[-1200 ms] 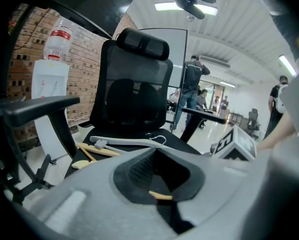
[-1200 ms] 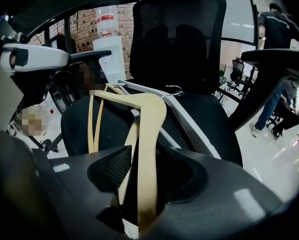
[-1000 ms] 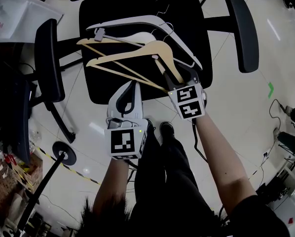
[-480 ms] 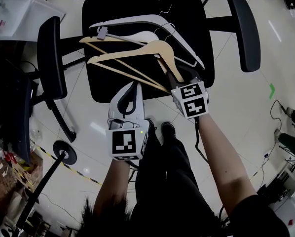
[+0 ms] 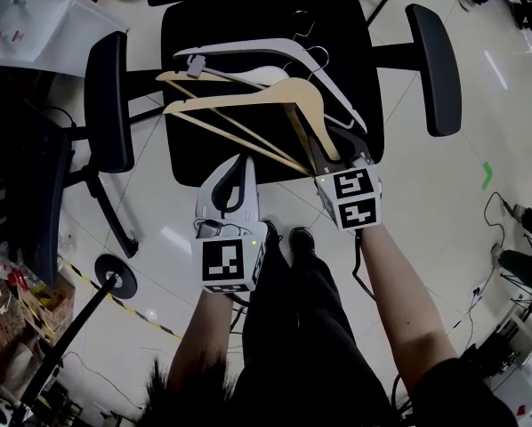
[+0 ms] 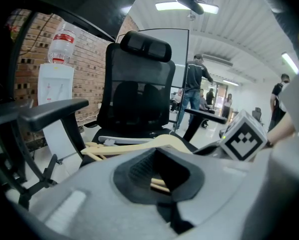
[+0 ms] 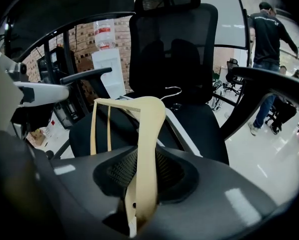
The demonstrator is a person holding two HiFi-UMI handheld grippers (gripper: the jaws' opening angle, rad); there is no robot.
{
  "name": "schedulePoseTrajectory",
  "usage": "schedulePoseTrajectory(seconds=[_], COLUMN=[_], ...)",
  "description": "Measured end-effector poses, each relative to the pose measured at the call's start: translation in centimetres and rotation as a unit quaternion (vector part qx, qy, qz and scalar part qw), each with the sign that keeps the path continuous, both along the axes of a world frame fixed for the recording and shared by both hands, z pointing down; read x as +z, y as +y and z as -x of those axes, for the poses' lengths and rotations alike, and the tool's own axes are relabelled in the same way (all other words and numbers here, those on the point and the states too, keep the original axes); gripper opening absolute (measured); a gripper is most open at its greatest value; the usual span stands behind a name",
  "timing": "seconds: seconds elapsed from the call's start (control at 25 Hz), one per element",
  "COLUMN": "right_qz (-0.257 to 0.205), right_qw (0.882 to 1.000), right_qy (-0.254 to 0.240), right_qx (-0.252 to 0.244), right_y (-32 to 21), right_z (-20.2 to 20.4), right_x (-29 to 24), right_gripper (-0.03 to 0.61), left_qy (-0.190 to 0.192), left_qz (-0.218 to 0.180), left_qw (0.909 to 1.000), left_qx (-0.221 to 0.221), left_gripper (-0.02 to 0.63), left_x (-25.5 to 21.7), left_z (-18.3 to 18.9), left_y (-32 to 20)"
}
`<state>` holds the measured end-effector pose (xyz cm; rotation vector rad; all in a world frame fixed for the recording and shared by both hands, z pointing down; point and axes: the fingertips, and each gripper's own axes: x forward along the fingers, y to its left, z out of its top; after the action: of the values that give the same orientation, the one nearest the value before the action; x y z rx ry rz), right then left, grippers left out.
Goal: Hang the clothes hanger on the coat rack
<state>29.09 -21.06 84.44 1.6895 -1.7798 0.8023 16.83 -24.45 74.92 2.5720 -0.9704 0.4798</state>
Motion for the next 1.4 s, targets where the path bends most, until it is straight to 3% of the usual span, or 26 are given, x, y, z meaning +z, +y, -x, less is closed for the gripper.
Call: schedulePoseTrajectory(seconds=[0.48, 0.8, 1.24, 1.4], right_qz=[-0.063, -0.116, -0.184, -0.208], right_qw=[0.997, 0.991, 0.977, 0.970], right_qy=[0.042, 0.057, 0.063, 0.070], right_qx=[-0.019, -0.023, -0.087, -0.106], right_y=[1.9, 2.8, 5.6, 6.5], right_z=[-2.3, -4.0, -0.9, 0.5], right_x=[-11.0, -19.7, -30.3, -33.8], right_gripper=[0.100, 0.100, 0.100, 0.100], left_qy=[0.026, 0.063, 0.091, 0.083], left_qz=[-0.042, -0.077, -0.129, -0.152], left_qw=[0.9987, 0.9950, 0.9875, 0.9847], left_qx=[-0.012, -0.010, -0.010, -0.021], left_gripper=[0.005, 0.005, 0.005, 0.005], left_x=[-8.2, -17.3, -27.4, -30.8], left_z=[-0.1, -1.5, -0.3, 1.5], left_y=[0.9, 2.3, 6.2, 7.3])
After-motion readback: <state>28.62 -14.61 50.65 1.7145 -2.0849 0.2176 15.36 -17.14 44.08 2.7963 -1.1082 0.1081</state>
